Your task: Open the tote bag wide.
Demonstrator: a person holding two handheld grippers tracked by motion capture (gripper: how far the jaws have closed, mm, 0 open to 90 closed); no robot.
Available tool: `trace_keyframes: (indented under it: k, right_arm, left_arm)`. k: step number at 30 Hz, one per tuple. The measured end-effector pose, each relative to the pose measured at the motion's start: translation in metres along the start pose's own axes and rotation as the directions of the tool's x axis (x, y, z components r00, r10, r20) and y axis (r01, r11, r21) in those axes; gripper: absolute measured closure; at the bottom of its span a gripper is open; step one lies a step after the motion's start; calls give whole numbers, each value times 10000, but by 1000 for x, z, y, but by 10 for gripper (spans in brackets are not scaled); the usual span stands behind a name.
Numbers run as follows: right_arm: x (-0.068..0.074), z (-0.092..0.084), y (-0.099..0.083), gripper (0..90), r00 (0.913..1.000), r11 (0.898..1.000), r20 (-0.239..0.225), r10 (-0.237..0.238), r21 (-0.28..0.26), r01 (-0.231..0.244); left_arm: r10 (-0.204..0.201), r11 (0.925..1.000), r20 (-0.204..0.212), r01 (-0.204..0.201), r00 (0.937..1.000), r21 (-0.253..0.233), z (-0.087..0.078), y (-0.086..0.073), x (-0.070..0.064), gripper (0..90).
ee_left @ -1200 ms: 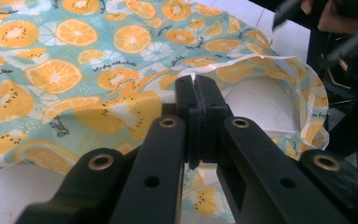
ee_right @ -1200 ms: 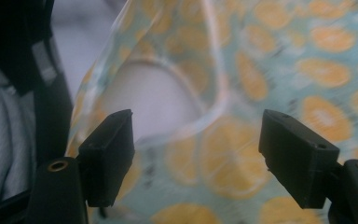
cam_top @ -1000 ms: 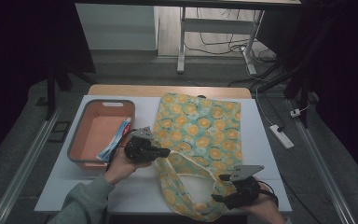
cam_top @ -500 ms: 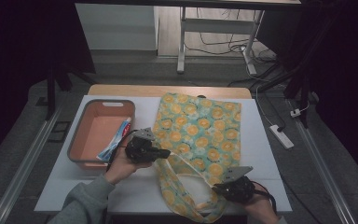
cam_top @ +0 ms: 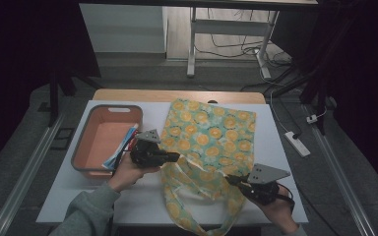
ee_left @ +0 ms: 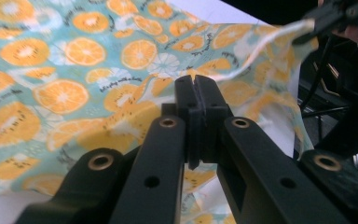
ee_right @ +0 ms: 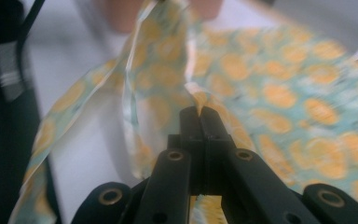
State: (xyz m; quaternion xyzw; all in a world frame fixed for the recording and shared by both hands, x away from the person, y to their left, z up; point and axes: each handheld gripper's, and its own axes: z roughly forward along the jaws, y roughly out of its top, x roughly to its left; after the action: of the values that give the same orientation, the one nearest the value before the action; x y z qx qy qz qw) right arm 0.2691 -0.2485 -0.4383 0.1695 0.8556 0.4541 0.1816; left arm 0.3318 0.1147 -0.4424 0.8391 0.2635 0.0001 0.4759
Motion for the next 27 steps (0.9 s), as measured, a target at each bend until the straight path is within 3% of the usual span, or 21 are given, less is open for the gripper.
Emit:
trace_keyframes:
  k: [1, 3, 4, 8, 11, 13, 14, 16, 20, 27]
  right_arm:
    - [-9, -4, 5, 893, 9995, 9992, 213, 232, -337, -225]
    - [-14, -6, 7, 893, 9981, 9980, 395, 477, -436, -460]
    - [-26, -8, 9, 893, 9948, 9950, 603, 825, -613, -788]
    - [-50, -4, 10, 893, 9888, 9904, 860, 1217, -755, -1154]
    - [-58, 0, 10, 893, 9855, 9891, 1055, 1326, -776, -1248]
    - [-66, 6, 10, 893, 9822, 9891, 1265, 1389, -660, -1314]
    - [-72, 11, 9, 893, 9777, 9904, 1597, 1364, -461, -1306]
    - [-76, 13, 8, 893, 9755, 9899, 1693, 1407, -413, -1357]
    - [-94, 21, 2, 893, 9622, 9865, 2191, 1618, -98, -1636]
    - [-108, 34, -11, 892, 9496, 9748, 2460, 1941, 599, -2148]
  left_arm:
    - [22, 10000, -23, -22, 10000, -82, -2, 2, 0, 889]
    - [24, 9997, -155, -28, 9999, -257, -5, 6, 2, 889]
    - [-2, 9995, -206, -5, 9998, -323, -6, 7, 3, 889]
    - [-123, 9988, -568, 96, 9983, -474, -5, 13, 13, 890]
    - [-249, 9982, -688, 210, 9973, -562, -2, 16, 19, 890]
    - [-195, 9984, -864, 148, 9961, -544, 0, 20, 22, 889]
    - [-164, 9984, -991, 109, 9949, -551, 1, 21, 23, 890]
    - [-113, 9985, -1231, 46, 9923, -545, 3, 24, 26, 889]
    - [-179, 9986, -1525, 102, 9881, -510, 7, 28, 34, 890]
    - [-286, 9996, -1699, 272, 9850, -108, 25, 29, 44, 889]
